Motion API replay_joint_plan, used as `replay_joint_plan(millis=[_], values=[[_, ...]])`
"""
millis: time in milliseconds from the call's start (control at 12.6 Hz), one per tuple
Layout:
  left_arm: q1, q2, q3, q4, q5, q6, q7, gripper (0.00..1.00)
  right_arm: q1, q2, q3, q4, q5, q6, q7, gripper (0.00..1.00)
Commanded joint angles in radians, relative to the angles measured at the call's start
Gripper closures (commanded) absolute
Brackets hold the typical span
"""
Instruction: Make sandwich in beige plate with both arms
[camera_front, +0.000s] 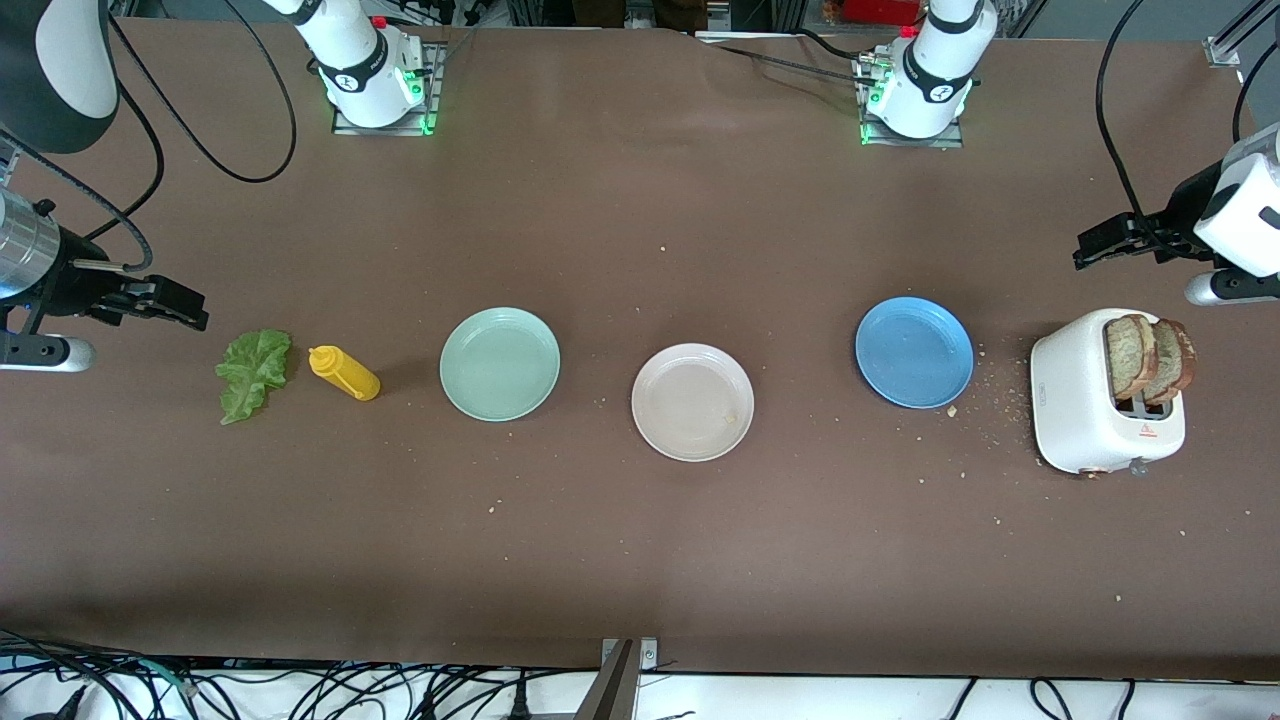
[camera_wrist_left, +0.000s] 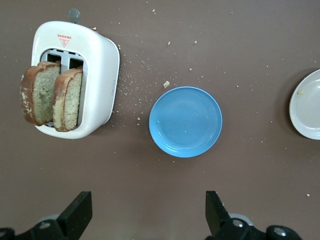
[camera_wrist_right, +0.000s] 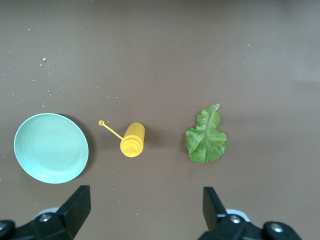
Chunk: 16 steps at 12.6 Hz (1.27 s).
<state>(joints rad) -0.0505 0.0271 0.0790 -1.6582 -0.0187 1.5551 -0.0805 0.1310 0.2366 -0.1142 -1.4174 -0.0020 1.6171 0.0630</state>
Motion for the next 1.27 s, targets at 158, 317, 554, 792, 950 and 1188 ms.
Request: replay_joint_plan(millis=[158,317,554,792,950,1188], values=[[0.009,-0.010,-0.024,-0.003,0.019,0.016,-0.007,0.00,-0.016,-0.030,0.018,-0.029,-0.006,0.001,-0.018,0.01],[0.021,-0.012,-0.019,-0.002,0.026,0.014,-0.001,0.00,-0.016,-0.030,0.018,-0.029,-0.010,0.000,-0.028,0.00],[0.023,-0.012,-0.019,-0.002,0.022,0.011,0.001,0.00,-0.016,-0.030,0.019,-0.029,-0.010,0.000,-0.025,0.00],[0.023,-0.010,-0.019,-0.002,0.016,0.013,-0.001,0.00,-0.016,-0.030,0.019,-0.029,-0.013,0.000,-0.015,0.00],[0.023,-0.010,-0.019,-0.002,0.016,0.007,-0.001,0.00,-0.016,-0.030,0.019,-0.029,-0.012,0.000,-0.012,0.00],[0.021,-0.009,-0.021,-0.002,0.014,0.006,-0.007,0.00,-0.016,-0.030,0.019,-0.029,-0.007,0.000,-0.011,0.00]])
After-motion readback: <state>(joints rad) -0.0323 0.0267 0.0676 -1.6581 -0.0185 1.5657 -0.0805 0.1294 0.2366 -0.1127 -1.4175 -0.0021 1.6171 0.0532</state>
